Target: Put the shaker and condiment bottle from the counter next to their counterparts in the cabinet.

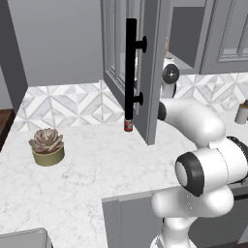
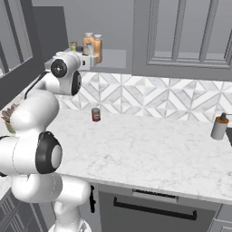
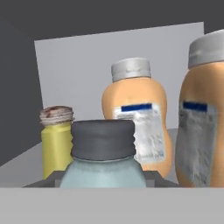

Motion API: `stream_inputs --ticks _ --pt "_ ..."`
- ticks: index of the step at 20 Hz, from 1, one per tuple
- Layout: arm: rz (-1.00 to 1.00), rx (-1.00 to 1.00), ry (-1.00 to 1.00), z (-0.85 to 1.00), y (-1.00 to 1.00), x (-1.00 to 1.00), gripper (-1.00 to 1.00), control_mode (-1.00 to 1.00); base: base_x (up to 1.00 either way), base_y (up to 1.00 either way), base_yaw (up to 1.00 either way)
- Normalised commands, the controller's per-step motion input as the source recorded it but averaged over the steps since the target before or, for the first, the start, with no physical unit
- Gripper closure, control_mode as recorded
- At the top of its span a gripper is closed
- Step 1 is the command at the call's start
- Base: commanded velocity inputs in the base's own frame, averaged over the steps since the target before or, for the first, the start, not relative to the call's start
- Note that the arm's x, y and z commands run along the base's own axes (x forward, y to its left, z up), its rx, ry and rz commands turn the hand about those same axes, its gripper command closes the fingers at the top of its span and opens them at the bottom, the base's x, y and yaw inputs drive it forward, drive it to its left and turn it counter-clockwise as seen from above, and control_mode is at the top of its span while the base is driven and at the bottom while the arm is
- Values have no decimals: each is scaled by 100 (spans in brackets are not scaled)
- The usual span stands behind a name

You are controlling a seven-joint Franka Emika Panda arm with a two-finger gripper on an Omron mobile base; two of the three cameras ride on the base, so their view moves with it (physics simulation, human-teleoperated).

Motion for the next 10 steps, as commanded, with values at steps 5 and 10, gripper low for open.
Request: stream_inputs --ticks 5,10 --pt "0 0 -5 -52 0 25 100 -100 0 0 0" --pt "0 0 -2 -49 0 32 100 -100 0 0 0"
